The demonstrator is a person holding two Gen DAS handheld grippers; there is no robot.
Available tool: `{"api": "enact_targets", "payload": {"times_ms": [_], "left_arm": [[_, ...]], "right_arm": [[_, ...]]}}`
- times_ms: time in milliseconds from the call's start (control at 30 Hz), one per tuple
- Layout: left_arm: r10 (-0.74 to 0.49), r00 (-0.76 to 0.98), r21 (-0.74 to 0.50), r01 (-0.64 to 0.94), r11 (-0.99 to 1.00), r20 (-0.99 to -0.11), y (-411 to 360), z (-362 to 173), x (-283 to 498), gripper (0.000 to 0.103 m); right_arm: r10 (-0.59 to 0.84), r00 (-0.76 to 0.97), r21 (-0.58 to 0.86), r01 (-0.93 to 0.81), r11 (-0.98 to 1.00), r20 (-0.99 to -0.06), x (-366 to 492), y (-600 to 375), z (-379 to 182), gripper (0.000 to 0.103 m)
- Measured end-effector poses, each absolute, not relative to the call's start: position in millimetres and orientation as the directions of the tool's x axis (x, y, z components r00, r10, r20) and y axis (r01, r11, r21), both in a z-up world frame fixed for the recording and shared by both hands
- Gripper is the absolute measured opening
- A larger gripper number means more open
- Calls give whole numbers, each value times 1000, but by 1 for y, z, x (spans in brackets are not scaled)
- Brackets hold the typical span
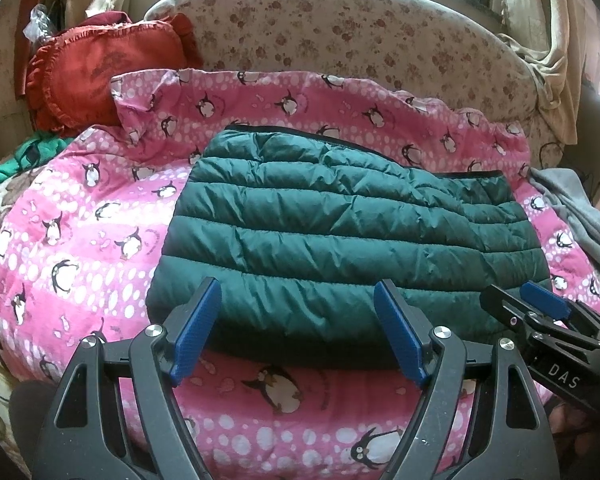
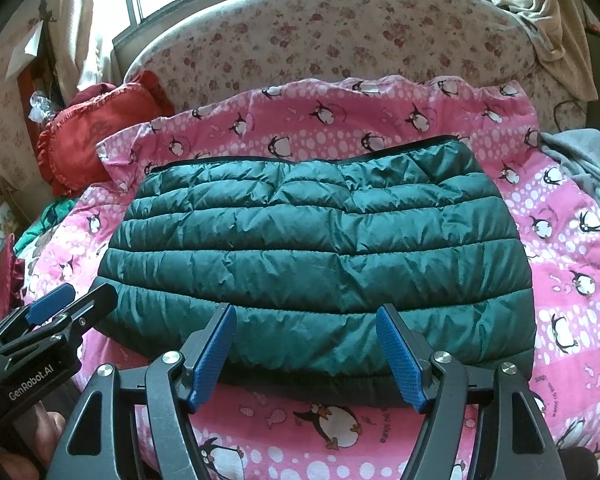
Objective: Fold large clothes
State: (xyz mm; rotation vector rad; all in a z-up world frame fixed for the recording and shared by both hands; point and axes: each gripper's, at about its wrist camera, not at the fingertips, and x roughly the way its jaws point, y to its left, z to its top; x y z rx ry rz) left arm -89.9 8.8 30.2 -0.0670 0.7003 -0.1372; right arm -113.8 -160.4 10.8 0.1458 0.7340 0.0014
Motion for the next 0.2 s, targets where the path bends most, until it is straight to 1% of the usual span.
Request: {"api": "enact_targets", "payload": {"times_ms": [200], "left_arm": [[-153,765,-100,116,988,-626,10,28,-88,79]], "right_arm": [[53,738,136,53,989,-673,-111,-161,9,70]]}}
